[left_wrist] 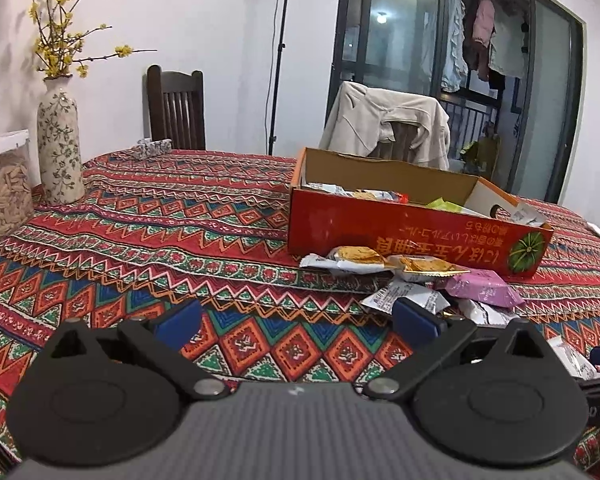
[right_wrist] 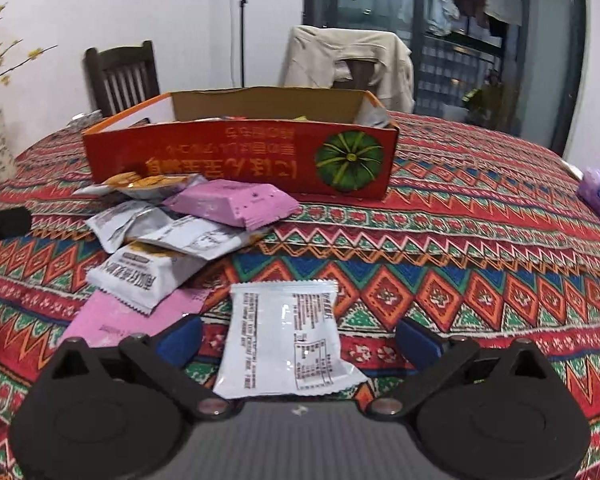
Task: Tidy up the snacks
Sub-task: 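Return to the pile and grasp a white wrapper with the right tool, then grasp a pink packet with the left tool while the right tool holds the wrapper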
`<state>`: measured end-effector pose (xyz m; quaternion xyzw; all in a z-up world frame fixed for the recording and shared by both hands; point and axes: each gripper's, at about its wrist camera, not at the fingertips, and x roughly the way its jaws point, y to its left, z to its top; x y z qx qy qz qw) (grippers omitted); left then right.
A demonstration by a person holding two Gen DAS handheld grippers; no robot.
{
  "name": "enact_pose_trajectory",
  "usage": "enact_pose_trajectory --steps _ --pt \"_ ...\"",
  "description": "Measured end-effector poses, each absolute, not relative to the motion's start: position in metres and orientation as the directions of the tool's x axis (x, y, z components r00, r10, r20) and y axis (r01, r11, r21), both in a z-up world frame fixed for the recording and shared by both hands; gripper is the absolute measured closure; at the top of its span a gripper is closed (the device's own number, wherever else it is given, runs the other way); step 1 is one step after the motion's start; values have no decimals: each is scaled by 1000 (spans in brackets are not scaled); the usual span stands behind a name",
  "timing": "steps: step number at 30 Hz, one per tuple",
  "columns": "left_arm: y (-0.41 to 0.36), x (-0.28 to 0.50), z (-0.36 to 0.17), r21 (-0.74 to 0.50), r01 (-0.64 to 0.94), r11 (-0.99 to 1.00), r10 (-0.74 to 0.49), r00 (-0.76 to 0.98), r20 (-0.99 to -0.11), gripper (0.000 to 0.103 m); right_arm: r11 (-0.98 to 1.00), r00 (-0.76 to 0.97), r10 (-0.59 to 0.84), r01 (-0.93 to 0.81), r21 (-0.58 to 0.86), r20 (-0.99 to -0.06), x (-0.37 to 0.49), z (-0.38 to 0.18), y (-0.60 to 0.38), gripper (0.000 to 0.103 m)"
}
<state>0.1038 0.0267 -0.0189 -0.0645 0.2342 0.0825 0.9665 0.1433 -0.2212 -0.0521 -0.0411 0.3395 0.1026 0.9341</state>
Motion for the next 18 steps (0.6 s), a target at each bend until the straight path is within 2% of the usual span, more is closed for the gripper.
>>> enact_pose_trajectory --steps 3,5,7,11,18 --pt "23 105 -18 -55 -208 977 159 872 -463 0 969 752 205 -248 19 -627 140 -50 -229 23" --pt "17 102 -13 -25 -214 976 179 870 -459 0 967 759 220 -253 35 -613 139 -48 -237 48" --pt "10 100 -9 -37 -202 979 160 862 -481 0 967 760 241 -242 81 -603 139 -46 -248 58" --pt "-19 99 -2 -39 -123 992 84 848 -523 0 964 787 264 -236 123 -557 130 -45 -263 63" --pt "-75 106 -14 -79 -56 995 -4 794 -608 0 962 831 273 -243 125 -484 116 -36 -284 63"
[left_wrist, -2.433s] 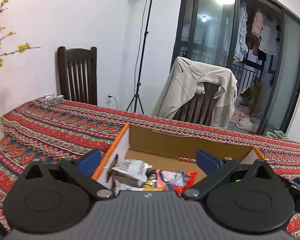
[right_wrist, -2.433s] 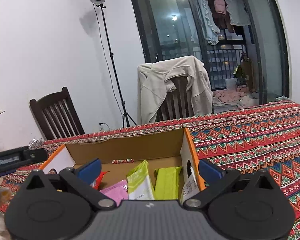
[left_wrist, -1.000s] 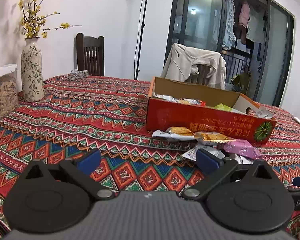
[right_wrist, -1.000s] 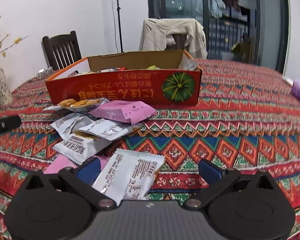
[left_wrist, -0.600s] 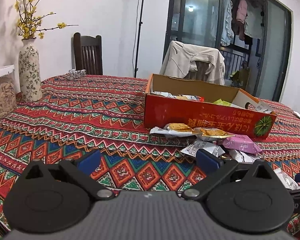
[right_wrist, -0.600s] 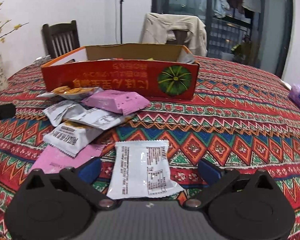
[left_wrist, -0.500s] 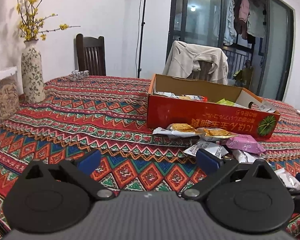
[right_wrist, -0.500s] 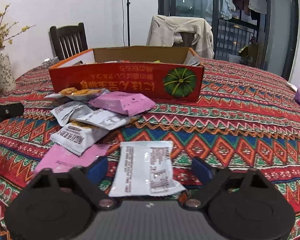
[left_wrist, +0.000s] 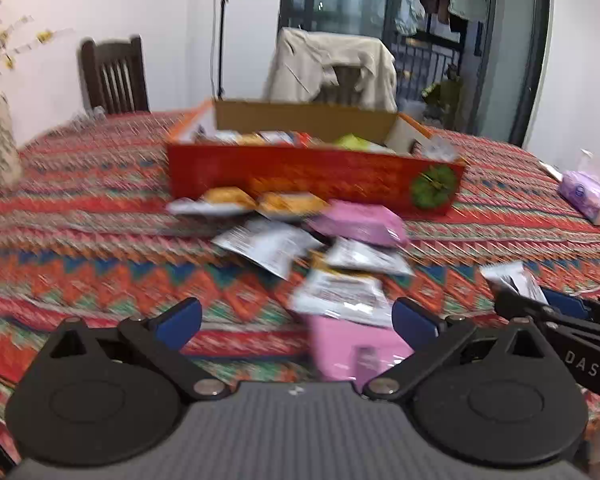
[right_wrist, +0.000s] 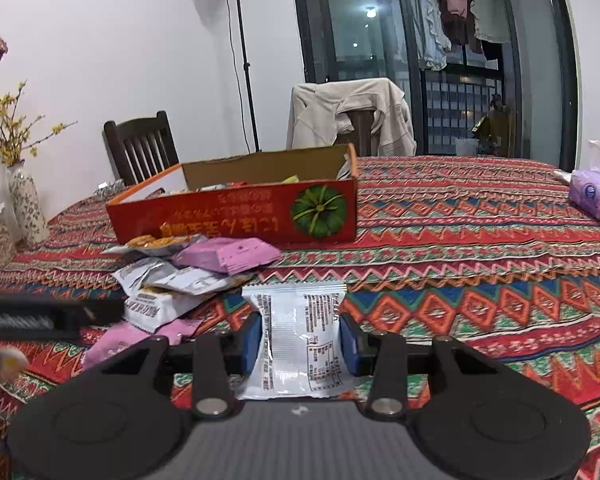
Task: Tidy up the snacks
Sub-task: 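Grasp a pink packet with the left tool while the right tool holds the wrapper, then carry both packets over the orange box and open the left tool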
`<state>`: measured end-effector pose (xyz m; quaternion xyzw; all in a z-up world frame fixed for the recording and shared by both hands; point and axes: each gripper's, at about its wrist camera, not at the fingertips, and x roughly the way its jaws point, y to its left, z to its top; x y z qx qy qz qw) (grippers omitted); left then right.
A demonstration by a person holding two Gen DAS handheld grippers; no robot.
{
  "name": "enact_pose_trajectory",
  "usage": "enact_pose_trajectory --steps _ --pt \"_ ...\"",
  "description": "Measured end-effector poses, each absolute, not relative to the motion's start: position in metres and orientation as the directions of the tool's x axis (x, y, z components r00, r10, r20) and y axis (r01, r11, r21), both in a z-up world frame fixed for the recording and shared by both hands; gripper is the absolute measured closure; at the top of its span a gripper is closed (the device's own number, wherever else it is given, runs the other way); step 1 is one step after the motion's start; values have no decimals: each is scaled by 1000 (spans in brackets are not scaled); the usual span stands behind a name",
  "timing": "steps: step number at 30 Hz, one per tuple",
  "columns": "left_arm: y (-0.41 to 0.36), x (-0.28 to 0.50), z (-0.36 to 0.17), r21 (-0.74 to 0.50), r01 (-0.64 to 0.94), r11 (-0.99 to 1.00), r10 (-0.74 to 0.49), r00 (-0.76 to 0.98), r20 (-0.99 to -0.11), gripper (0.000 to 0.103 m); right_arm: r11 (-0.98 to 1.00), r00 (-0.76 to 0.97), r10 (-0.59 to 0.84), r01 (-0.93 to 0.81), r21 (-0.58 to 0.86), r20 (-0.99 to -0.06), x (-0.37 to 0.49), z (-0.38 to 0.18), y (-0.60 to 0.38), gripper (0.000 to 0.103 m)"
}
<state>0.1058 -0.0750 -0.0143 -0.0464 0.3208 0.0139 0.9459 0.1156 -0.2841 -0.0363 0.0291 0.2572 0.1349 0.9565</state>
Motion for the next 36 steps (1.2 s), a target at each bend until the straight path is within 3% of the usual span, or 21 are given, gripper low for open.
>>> enact_pose_trajectory --steps 10,12,13,14,15,20,29,36 --pt "-122 122 -37 66 -106 992 124 751 -649 0 960 844 279 -233 155 -458 109 -38 -305 63" --pt "-127 125 -41 87 -103 991 135 744 -654 4 956 837 293 -247 160 -462 110 -41 -304 63" --pt "-130 124 -40 96 -101 990 139 749 -648 13 954 834 300 -253 161 -464 110 -42 -303 63" --pt "-131 122 -38 84 -89 993 122 753 -647 34 952 830 307 -260 163 -466 111 -43 -303 63" --pt "-131 121 -36 61 -78 995 99 752 -652 41 951 829 310 -263 165 -466 110 -44 -303 63" --pt "-123 104 -23 -28 -82 996 43 755 -654 41 949 834 314 -265 171 -453 104 -42 -306 63" --pt "-118 69 18 -28 -55 998 32 849 -528 41 946 854 323 -275 173 -408 91 -29 -310 63" --pt "-104 66 23 -51 -76 996 41 869 -494 41 947 855 320 -284 149 -407 88 -23 -296 63"
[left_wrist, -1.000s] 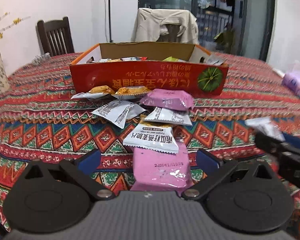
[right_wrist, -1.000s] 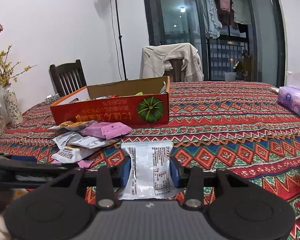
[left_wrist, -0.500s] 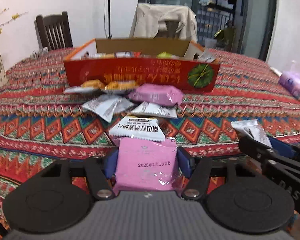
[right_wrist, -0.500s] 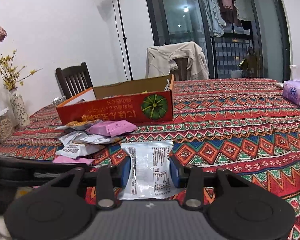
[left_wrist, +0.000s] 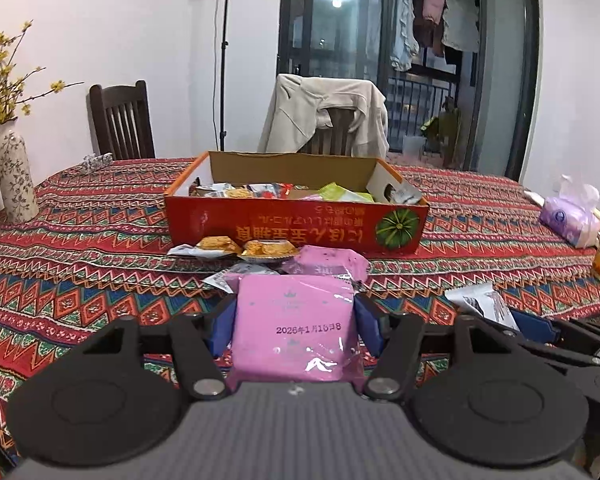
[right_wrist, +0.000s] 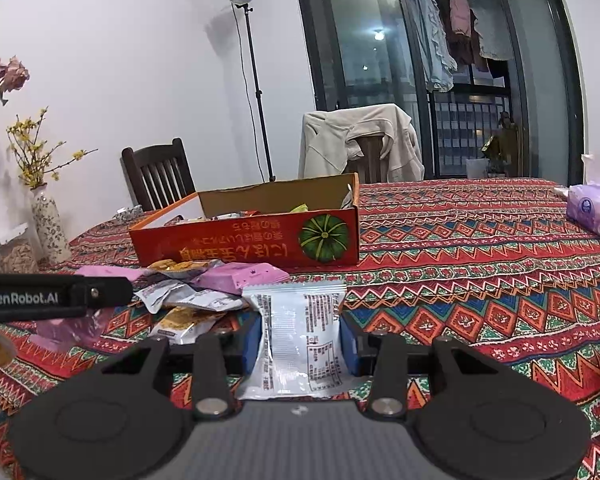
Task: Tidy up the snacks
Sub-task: 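Carry both packets over the orange box and open the left tool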
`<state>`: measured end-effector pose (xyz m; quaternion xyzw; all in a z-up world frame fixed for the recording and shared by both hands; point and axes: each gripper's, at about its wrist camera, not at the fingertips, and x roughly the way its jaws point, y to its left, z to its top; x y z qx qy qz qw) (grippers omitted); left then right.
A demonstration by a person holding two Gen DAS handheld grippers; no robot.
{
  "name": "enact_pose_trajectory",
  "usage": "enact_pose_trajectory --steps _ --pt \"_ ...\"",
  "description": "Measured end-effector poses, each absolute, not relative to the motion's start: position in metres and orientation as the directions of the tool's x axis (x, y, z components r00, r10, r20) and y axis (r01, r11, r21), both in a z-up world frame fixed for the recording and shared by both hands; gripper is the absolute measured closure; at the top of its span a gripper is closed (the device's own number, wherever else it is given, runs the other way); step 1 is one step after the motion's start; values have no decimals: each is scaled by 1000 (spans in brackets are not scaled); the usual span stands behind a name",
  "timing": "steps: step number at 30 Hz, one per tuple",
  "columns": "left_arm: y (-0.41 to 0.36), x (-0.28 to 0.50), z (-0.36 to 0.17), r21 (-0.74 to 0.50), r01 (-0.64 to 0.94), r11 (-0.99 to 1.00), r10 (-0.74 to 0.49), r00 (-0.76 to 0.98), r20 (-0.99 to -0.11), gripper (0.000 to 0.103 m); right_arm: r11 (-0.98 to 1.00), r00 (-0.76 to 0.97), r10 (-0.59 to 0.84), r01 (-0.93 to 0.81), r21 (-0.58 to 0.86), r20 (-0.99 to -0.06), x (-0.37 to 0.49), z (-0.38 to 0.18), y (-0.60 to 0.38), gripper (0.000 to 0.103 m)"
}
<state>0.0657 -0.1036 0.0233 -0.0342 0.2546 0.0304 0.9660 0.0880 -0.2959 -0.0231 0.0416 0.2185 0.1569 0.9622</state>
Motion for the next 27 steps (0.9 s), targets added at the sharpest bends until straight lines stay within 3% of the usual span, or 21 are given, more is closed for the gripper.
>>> enact_pose_trajectory --steps 27 --pt "-50 147 52 -83 -67 994 28 914 -404 41 957 882 275 -291 17 -383 174 22 -239 63"
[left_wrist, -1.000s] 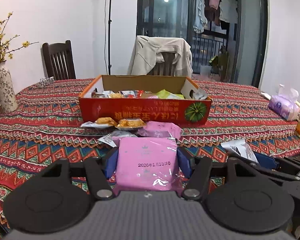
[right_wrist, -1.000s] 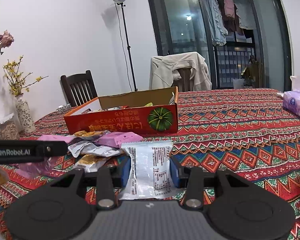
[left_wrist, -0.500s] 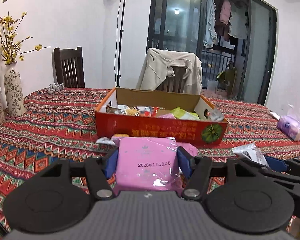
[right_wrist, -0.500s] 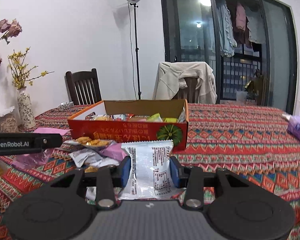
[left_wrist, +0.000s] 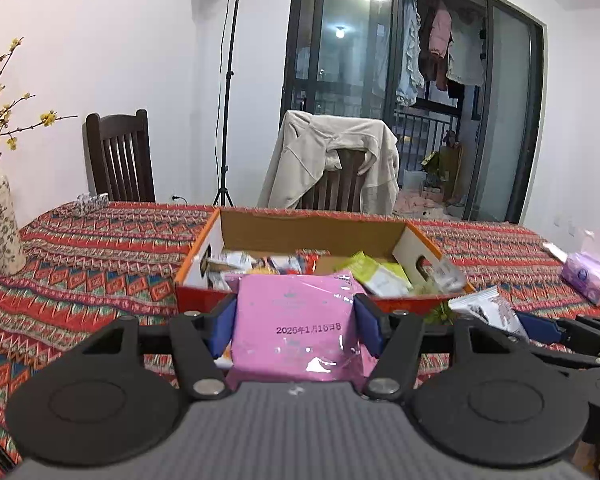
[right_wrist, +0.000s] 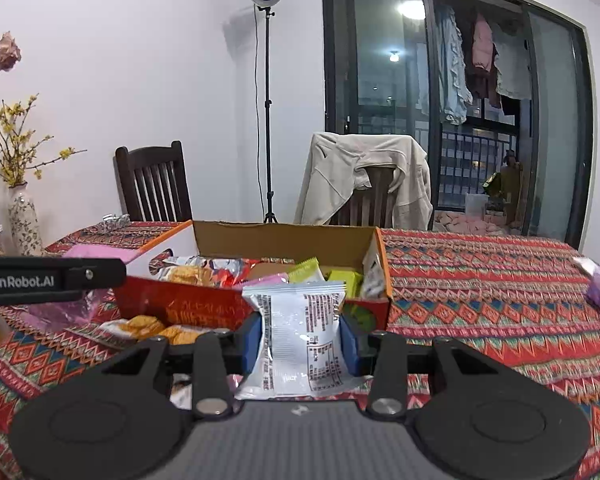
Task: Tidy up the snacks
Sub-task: 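Carry both packets over the orange box and open the left tool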
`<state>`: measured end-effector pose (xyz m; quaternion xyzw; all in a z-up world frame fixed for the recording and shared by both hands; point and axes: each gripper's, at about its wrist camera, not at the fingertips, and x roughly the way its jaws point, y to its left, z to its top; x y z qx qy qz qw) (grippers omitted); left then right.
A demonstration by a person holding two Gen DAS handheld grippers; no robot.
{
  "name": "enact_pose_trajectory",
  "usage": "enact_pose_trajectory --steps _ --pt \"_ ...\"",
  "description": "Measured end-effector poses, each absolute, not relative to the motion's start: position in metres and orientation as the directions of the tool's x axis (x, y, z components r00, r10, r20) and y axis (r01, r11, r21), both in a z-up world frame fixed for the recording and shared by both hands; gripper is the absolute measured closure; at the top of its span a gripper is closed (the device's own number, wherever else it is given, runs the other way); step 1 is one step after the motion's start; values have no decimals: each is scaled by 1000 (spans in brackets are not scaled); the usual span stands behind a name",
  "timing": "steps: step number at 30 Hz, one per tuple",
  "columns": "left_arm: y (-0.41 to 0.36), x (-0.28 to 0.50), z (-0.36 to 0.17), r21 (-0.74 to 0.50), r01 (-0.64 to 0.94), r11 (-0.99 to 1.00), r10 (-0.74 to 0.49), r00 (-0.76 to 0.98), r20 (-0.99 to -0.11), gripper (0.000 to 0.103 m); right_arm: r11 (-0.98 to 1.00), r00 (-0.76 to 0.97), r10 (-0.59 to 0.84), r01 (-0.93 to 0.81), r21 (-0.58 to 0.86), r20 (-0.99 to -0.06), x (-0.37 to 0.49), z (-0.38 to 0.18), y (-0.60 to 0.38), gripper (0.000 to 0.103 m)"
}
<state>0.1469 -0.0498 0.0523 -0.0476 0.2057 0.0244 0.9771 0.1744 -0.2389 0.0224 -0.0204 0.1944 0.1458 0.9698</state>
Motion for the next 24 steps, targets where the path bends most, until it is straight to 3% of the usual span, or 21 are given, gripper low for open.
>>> enact_pose_trajectory --steps 11,24 --pt "-40 204 62 -37 -25 999 7 910 -414 41 954 887 276 -299 -5 -370 226 31 -208 63" --pt "-27 254 69 -101 -97 990 46 906 -420 40 939 870 309 -344 -23 -383 282 46 -191 63"
